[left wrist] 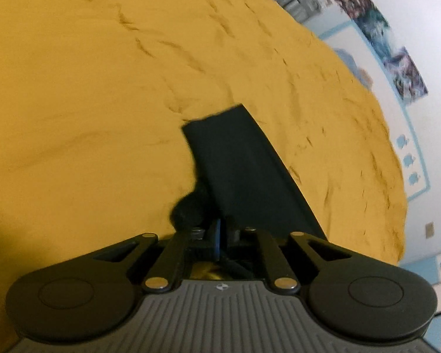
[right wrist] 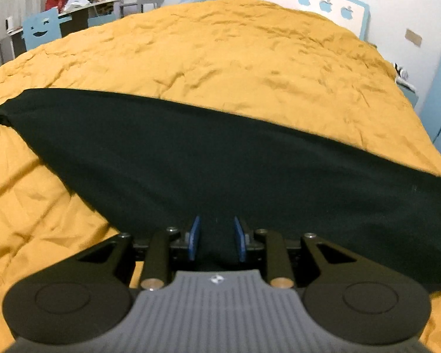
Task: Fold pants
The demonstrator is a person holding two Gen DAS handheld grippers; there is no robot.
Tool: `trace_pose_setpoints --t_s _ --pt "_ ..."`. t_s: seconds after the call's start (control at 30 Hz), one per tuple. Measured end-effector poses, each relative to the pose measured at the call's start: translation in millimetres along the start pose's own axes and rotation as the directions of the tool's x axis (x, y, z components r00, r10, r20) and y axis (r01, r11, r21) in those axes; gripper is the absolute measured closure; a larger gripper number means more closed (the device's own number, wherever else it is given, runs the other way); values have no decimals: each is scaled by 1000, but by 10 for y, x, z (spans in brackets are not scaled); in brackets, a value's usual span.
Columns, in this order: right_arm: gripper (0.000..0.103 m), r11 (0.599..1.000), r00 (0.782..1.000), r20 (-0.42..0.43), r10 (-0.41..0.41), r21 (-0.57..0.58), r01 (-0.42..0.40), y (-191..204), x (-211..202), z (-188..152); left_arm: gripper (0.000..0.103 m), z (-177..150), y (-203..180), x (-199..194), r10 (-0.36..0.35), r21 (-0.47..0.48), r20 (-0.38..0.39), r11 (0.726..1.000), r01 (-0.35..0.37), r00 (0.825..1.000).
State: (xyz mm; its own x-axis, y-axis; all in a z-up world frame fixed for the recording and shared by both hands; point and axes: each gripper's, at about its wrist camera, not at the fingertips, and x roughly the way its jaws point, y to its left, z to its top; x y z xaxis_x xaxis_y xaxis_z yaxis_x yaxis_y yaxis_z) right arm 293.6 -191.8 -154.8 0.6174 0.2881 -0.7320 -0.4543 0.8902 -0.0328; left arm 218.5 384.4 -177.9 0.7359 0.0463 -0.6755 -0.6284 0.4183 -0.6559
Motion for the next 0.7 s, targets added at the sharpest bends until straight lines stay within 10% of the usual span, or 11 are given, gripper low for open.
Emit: trace_pose_setpoints --t_s 0.17,0.43,0.7 --pt "82 999 997 -72 -19 -35 17 37 0 -28 83 -99 59 -363 37 -22 63 999 -36 997" --pt "82 994 998 51 24 104 -29 182 -73 268 27 -186 -24 -241 -30 -9 -17 1000 29 999" --pt "82 991 985 121 121 39 -127 967 160 574 26 -195 184 -369 -97 -195 -14 976 93 995"
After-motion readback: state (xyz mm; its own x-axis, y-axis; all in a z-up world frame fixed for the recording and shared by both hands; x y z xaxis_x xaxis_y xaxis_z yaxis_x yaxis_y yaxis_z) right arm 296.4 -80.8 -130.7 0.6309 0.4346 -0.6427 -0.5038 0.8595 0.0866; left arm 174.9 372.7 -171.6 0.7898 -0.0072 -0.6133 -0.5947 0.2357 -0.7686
